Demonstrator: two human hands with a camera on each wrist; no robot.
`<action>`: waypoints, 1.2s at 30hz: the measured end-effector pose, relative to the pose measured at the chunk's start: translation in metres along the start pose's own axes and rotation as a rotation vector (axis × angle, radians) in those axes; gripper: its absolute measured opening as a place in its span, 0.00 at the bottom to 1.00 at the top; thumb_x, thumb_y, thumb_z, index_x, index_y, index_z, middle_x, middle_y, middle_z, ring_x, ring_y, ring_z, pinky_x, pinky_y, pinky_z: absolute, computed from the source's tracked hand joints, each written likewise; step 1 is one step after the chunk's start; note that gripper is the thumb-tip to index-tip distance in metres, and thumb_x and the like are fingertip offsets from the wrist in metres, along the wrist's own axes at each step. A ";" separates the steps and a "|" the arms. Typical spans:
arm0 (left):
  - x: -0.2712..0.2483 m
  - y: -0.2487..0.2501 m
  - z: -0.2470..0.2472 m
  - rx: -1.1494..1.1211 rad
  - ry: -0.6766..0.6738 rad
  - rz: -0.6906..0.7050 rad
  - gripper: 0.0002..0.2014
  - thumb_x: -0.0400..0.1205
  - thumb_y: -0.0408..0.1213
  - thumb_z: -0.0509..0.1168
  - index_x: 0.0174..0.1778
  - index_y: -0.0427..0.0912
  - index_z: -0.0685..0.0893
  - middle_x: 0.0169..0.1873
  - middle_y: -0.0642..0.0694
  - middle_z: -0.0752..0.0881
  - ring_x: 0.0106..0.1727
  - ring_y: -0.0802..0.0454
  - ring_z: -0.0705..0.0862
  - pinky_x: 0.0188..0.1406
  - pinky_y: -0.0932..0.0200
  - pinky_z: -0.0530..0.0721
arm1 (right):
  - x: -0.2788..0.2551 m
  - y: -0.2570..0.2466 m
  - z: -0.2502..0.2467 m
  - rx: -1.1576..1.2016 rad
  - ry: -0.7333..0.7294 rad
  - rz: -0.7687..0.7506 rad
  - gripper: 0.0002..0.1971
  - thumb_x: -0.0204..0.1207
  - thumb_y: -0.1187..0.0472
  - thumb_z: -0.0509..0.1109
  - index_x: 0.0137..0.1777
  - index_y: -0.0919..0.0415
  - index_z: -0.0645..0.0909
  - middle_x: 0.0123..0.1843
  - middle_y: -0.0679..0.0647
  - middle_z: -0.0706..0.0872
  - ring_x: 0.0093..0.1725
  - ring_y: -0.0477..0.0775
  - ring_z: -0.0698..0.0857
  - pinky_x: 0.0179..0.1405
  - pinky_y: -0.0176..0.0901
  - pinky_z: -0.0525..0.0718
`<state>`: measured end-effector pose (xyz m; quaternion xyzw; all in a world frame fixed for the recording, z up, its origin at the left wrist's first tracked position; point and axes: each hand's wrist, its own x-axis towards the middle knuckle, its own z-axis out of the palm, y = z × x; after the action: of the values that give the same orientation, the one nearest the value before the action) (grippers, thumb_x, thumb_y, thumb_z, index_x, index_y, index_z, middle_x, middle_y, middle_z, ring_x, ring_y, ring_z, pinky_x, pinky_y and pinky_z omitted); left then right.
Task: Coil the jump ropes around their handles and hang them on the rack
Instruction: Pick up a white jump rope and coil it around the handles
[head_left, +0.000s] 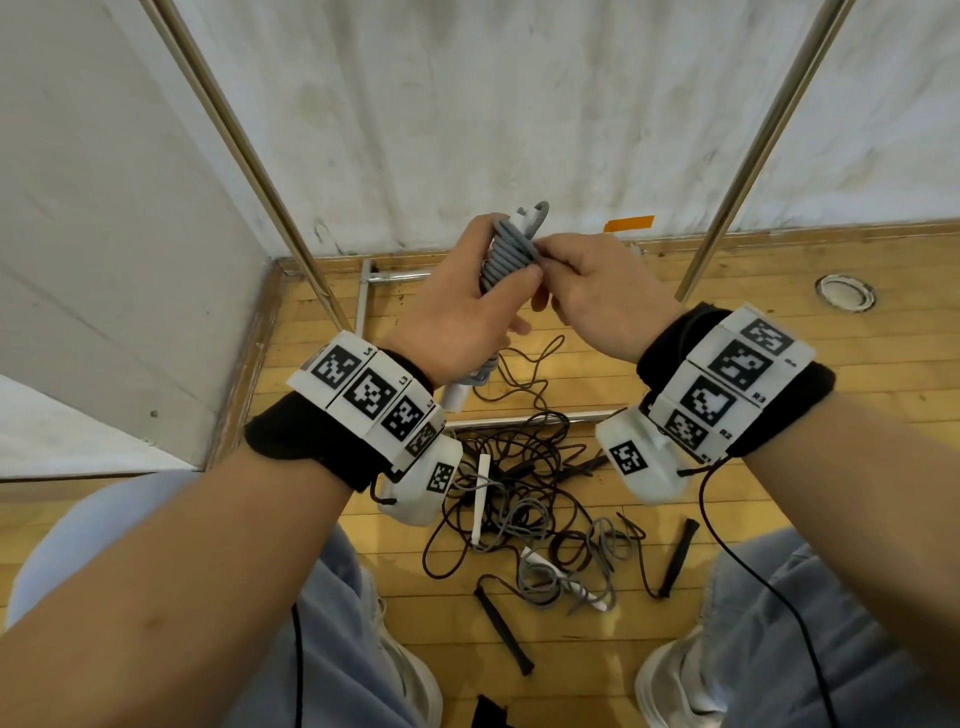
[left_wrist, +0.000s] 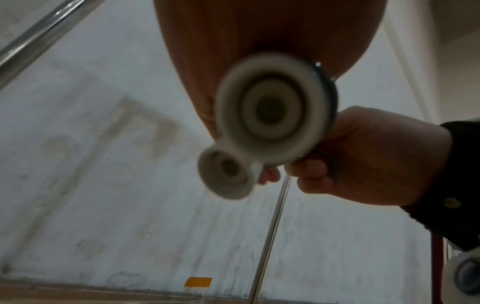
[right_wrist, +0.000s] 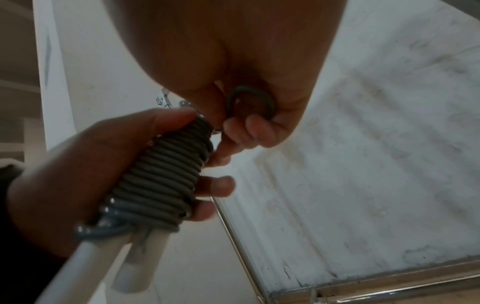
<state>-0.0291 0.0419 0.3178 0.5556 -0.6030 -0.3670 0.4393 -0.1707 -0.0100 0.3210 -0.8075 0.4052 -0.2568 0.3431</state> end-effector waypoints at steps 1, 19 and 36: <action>0.000 0.001 0.000 -0.022 0.008 -0.011 0.06 0.85 0.36 0.60 0.54 0.52 0.72 0.36 0.49 0.84 0.28 0.46 0.85 0.23 0.61 0.82 | -0.001 0.002 0.002 -0.029 0.017 0.005 0.15 0.85 0.60 0.55 0.43 0.62 0.82 0.32 0.50 0.82 0.24 0.40 0.74 0.25 0.28 0.71; -0.001 -0.004 0.005 0.200 0.000 -0.024 0.09 0.87 0.43 0.48 0.62 0.56 0.62 0.35 0.43 0.79 0.33 0.37 0.80 0.33 0.41 0.81 | 0.000 0.004 0.007 -0.174 -0.089 0.039 0.10 0.84 0.65 0.57 0.40 0.61 0.74 0.30 0.47 0.72 0.29 0.45 0.70 0.25 0.32 0.63; 0.004 -0.002 0.002 0.025 0.107 0.071 0.13 0.83 0.31 0.61 0.49 0.49 0.63 0.40 0.48 0.74 0.28 0.61 0.77 0.29 0.62 0.79 | 0.000 -0.001 0.001 0.082 0.090 0.059 0.05 0.78 0.59 0.68 0.47 0.52 0.85 0.33 0.39 0.83 0.31 0.38 0.83 0.33 0.30 0.80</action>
<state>-0.0297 0.0372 0.3157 0.5579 -0.6026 -0.3135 0.4768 -0.1698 -0.0093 0.3213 -0.7680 0.4331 -0.2989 0.3650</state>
